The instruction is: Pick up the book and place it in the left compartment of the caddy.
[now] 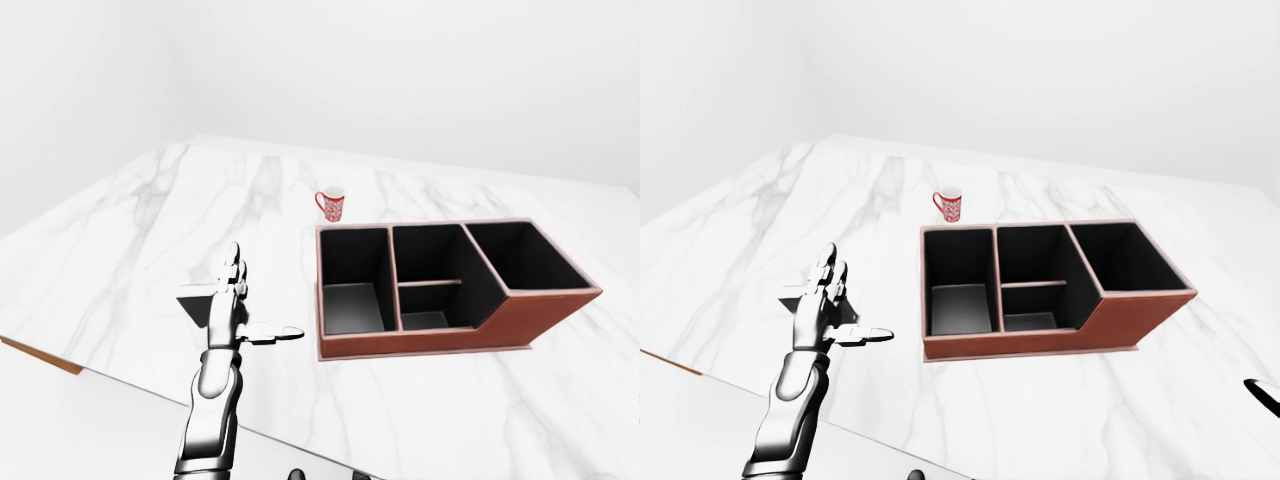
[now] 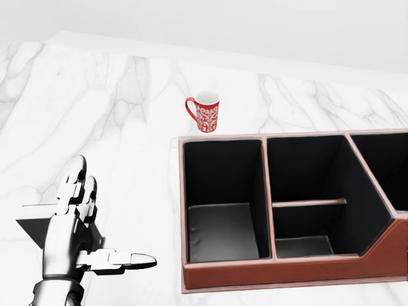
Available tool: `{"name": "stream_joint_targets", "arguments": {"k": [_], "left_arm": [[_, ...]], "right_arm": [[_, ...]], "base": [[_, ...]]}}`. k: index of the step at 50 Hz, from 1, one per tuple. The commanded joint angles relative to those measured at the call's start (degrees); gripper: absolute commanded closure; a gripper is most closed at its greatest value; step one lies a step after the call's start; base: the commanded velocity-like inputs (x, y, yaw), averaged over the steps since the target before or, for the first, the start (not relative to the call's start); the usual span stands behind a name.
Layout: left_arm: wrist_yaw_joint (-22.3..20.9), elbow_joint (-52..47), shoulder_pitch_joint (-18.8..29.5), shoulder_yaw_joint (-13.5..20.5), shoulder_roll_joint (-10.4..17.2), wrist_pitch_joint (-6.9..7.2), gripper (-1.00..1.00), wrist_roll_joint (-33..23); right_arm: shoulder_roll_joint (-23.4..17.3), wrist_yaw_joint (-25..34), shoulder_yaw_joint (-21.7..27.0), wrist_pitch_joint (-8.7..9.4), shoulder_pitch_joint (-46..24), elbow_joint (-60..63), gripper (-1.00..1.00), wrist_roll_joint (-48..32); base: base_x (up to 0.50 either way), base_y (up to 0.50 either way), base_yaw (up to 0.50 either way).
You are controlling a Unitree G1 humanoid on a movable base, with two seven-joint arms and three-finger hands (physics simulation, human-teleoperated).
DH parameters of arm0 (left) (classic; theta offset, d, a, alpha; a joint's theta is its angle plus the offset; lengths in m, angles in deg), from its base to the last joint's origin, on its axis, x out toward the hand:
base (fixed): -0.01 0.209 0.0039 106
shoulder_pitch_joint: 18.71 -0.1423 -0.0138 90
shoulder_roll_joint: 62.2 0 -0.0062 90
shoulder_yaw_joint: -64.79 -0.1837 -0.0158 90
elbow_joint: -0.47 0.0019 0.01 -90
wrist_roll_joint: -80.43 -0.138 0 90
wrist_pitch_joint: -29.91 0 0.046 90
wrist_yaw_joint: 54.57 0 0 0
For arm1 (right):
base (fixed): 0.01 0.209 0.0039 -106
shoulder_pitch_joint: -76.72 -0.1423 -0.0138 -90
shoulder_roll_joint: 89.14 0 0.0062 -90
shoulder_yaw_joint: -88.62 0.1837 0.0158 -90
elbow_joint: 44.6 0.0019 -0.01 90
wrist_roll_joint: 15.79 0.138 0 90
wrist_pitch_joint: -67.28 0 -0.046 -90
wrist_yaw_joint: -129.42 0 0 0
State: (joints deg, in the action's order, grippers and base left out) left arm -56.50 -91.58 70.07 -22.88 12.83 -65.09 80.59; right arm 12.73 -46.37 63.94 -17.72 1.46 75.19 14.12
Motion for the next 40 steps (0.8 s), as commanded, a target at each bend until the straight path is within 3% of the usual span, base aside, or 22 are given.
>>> {"name": "stream_joint_targets", "arguments": {"k": [1,21,28,33,34,36,40], "left_arm": [[-0.08,1.24,0.46,0.19,0.09,0.0,-1.0,0.03],[0.32,0.04,-0.12,-0.05,-0.01,0.0,-1.0,-0.59],[2.49,0.05,-0.27,0.18,0.09,0.0,-1.0,-3.31],[4.96,-0.49,-0.88,-0.01,0.08,0.0,-1.0,-6.88],[9.1,-2.27,-1.91,0.22,-0.22,0.0,-1.0,-11.57],[9.96,-2.35,-2.02,0.1,-0.12,0.0,-1.0,-12.59],[16.86,-2.89,-2.44,0.58,-0.02,0.0,-1.0,-20.59]], "right_arm": [[0.0,0.0,-0.11,0.0,-0.07,-0.25,-1.0,-0.26],[0.13,0.17,0.26,0.0,0.18,0.42,-1.0,0.51],[0.25,0.2,0.44,0.0,0.35,0.89,-1.0,1.01],[0.14,0.37,0.33,0.0,0.19,0.51,-1.0,0.86],[0.2,0.39,0.27,0.0,0.25,0.68,-1.0,0.75],[0.23,0.42,0.27,0.0,0.24,0.68,-1.0,0.68],[0.15,0.31,0.12,0.0,0.16,0.45,-1.0,0.49]], "base": [[0.14,0.04,0.0],[0.15,0.04,0.0],[0.02,0.0,0.0],[0.0,0.0,0.0],[0.0,0.0,0.0],[0.0,0.0,0.0],[0.0,0.0,0.0]]}}
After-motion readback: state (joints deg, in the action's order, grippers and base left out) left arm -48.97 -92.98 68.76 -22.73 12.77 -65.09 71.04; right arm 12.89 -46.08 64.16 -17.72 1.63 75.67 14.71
